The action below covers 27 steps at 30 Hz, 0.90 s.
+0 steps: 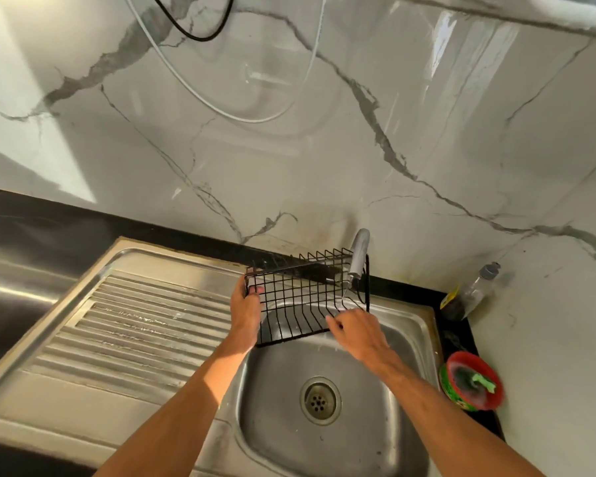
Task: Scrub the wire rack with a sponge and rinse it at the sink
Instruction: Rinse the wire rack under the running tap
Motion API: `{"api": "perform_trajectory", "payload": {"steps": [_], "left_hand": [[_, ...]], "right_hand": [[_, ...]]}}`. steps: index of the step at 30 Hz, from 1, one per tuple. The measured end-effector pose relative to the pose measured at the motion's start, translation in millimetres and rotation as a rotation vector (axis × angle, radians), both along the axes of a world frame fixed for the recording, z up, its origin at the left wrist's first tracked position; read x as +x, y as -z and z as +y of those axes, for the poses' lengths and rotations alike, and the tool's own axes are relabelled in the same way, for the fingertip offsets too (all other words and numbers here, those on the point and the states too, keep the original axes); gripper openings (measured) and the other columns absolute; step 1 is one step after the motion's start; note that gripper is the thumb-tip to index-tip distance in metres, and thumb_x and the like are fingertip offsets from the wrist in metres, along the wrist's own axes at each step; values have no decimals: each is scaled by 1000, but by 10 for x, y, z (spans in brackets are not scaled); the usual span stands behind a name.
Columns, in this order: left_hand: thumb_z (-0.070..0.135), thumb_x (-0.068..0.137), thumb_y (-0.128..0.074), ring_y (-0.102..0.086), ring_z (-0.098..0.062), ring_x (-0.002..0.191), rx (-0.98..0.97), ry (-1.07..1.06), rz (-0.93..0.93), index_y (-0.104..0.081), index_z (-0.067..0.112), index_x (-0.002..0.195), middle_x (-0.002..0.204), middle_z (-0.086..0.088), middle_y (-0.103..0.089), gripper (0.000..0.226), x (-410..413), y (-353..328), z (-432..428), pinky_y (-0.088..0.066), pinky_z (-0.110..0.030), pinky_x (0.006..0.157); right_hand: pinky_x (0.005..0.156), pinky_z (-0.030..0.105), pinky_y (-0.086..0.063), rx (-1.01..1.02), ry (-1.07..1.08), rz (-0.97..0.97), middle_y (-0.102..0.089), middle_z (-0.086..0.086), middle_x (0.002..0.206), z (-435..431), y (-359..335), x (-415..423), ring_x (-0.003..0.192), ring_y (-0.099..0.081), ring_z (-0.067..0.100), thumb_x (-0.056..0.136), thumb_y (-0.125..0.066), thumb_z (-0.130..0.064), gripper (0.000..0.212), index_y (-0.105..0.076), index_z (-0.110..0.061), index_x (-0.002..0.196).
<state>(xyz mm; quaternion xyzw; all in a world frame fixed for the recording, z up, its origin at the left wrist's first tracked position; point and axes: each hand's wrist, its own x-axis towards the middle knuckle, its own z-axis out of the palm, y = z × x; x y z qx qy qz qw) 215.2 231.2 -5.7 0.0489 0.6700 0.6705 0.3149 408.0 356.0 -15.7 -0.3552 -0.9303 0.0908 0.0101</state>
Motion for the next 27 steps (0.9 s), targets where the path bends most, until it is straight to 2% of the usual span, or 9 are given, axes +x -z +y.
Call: {"api": "perform_trajectory", "payload": {"steps": [4,8,11,13,15,17,21,24,27], "left_hand": [[4,102,-41,-54,-39,128,-20,-22,-36,-55,32,133,137,-10,-60,44,22,5,-49,-38,-61,109],[2,102,-42,-54,-40,130,-41,-34,-90,-54,35,136,134,-10,-62,49,50,71,-144,-40,-58,108],[-1,98,-37,-63,-25,93,-5,-92,-233,-58,43,123,117,-8,-64,54,133,100,-216,-51,-41,77],[-3,96,-36,-52,-17,74,8,-116,-286,-58,41,121,106,-5,-61,55,207,124,-255,-38,-33,60],[-3,94,-37,-51,-18,74,36,-108,-337,-56,40,126,110,-5,-61,57,328,142,-288,-39,-35,60],[-3,93,-38,-52,-20,76,61,-93,-378,-55,42,124,110,-4,-62,58,469,153,-296,-42,-37,63],[-3,94,-45,-53,-20,69,122,-3,-474,-58,36,113,99,-8,-59,45,702,316,-367,-44,-33,58],[11,91,-65,-57,-39,109,4,134,-493,-54,21,132,147,-13,-47,44,797,428,-523,-53,-55,80],[21,73,-85,-32,-46,142,-133,217,-434,-20,25,158,164,-8,-24,107,812,460,-757,-32,-65,110]], "right_hand": [[119,45,-29,13,-58,32,-50,3,148,-6,204,-30,140,-43,23,105,-39,-43,38,-67,-23,121],[96,32,-52,-72,1,227,-70,-6,116,-167,212,58,108,-62,9,99,-56,-37,22,-73,-26,108],[92,5,-37,-142,360,697,-57,-5,132,-457,161,82,119,-52,6,93,-67,-23,27,-68,-18,120],[93,16,-37,-240,636,913,-43,5,138,-626,178,36,121,-46,18,89,-73,-20,47,-53,-11,131],[97,36,-46,-614,847,1041,-35,9,145,-719,146,-97,123,-47,28,94,-67,-26,64,-33,-14,146],[96,52,-53,-1035,912,1135,-42,5,143,-719,119,-197,123,-54,32,104,-48,-28,50,-26,-23,150],[68,50,-62,-1028,920,1066,-58,14,125,-551,84,-144,97,-68,29,106,-41,-13,26,-46,-17,131],[58,38,-60,-930,896,903,-57,13,122,-462,94,-22,91,-69,26,104,-42,-7,26,-47,-15,128],[70,45,-63,-783,828,768,-58,12,122,-377,150,172,91,-69,25,102,-44,-4,31,-49,-16,130]]}}
